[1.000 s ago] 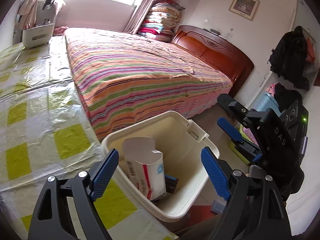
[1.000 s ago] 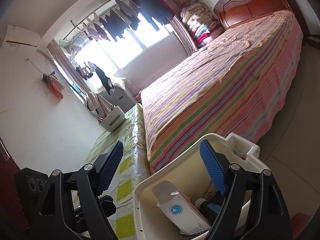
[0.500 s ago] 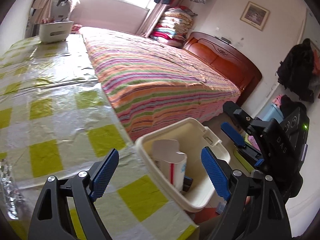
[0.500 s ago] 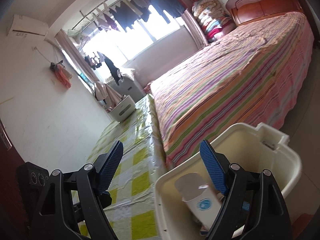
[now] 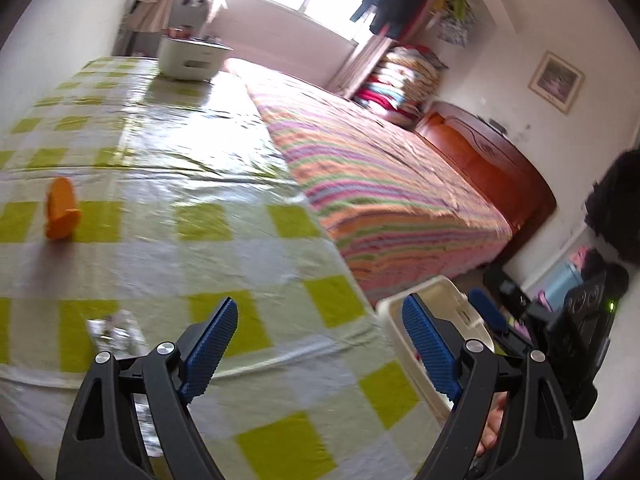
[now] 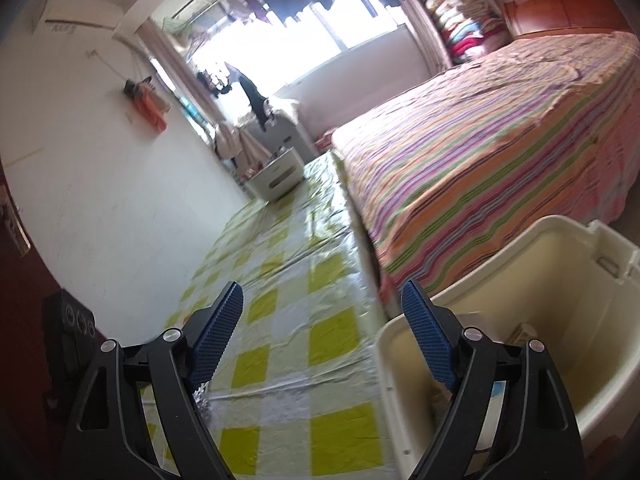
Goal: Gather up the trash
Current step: 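Move both open tools back over the orange peel and blister pack, then grasp the orange peel with the left tool while the right grasps the blister pack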
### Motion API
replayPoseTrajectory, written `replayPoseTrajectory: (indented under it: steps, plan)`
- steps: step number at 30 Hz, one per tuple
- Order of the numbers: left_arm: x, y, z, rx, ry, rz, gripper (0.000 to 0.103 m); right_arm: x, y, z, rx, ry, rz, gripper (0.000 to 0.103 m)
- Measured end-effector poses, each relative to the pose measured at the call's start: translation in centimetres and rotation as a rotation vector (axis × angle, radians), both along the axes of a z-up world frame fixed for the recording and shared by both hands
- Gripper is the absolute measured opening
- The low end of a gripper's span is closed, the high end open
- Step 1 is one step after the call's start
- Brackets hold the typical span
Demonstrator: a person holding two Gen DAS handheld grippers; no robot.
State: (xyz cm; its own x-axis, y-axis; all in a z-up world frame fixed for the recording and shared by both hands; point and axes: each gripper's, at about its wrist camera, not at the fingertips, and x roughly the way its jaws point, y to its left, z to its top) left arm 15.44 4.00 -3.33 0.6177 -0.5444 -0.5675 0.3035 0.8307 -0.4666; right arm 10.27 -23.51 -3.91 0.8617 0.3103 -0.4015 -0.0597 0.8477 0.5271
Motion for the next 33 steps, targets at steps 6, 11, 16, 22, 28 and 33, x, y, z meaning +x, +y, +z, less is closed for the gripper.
replayPoseTrajectory:
  steps: [6, 11, 16, 22, 28, 33]
  plan:
    - [0.9, 5.6, 0.5, -0.047, -0.004, 0.123, 0.082, 1.1, 4.1, -0.2, -0.029, 0.027, 0.102, 0.081]
    - [1.6, 10.6, 0.6, -0.091, -0.005, 0.250, 0.082, 1.9, 8.5, -1.1, -0.077, 0.065, 0.234, 0.083]
    - [2.1, 14.3, 0.3, -0.127, 0.024, 0.349, 0.082, 2.0, 13.7, -1.7, -0.135, 0.097, 0.409, 0.083]
    - [2.7, 17.6, -0.9, -0.114, 0.058, 0.424, 0.082, 2.6, 20.0, -2.0, -0.278, 0.131, 0.598, 0.083]
    - [3.4, 19.5, -2.2, -0.069, 0.087, 0.461, 0.082, 4.9, 24.9, -3.8, -0.447, 0.196, 0.733, 0.083]
    - [4.1, 20.4, -2.7, -0.062, 0.107, 0.468, 0.082, 6.2, 27.6, -4.9, -0.560, 0.216, 0.775, 0.083]
